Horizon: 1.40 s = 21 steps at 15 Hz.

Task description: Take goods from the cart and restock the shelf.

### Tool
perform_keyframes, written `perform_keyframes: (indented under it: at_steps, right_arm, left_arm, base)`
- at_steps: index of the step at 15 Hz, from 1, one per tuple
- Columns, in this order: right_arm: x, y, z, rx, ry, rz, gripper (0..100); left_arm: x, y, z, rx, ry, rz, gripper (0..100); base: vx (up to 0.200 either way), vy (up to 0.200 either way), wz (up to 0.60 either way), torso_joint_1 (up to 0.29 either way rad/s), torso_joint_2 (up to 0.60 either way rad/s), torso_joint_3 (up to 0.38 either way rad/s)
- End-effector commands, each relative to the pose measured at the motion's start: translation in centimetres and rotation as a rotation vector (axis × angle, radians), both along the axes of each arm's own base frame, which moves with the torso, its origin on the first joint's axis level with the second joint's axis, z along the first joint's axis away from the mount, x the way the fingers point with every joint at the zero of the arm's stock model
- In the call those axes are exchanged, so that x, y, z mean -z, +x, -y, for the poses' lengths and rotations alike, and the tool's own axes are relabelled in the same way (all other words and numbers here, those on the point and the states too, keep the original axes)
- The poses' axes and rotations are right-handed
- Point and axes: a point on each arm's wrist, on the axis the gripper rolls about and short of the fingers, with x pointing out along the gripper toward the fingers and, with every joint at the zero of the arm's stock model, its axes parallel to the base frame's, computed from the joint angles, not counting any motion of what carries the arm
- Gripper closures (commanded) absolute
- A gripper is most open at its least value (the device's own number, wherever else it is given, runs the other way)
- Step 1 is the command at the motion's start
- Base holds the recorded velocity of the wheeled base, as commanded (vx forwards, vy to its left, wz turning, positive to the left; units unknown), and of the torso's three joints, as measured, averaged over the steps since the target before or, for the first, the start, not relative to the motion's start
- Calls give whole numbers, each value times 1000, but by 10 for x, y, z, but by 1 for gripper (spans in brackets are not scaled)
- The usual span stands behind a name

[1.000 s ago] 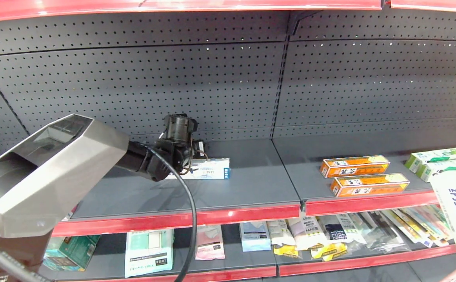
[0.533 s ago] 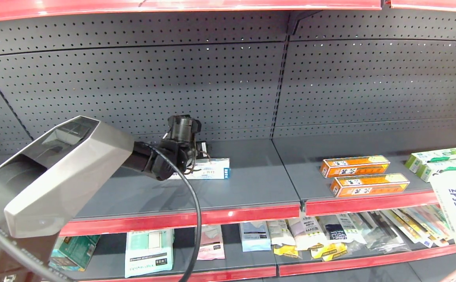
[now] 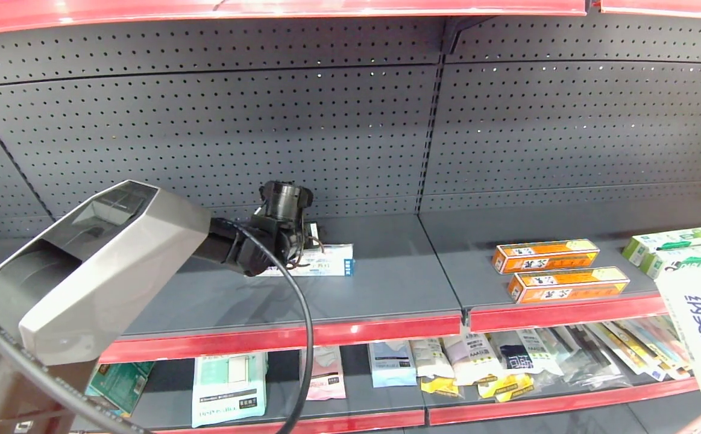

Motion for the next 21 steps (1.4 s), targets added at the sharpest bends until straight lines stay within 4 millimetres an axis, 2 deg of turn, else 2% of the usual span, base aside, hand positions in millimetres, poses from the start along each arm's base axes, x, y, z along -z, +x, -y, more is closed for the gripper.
perform_keyframes:
  at_steps: [1, 9, 21]
  right_arm:
    - [1, 0, 0, 0, 0, -4, 100]
    - [3, 1, 0, -3, 2, -19, 100]
    - [3, 0, 0, -2, 1, -11, 100]
  left_arm:
    - [1, 0, 0, 5, 3, -4, 0]
    - [2, -1, -4, 52, 28, -29, 0]
    - [-14, -9, -8, 89, 15, -58, 0]
  base:
    - [0, 0, 0, 0, 0, 0]
    - [0, 0, 0, 0, 0, 0]
    - [0, 0, 0, 0, 0, 0]
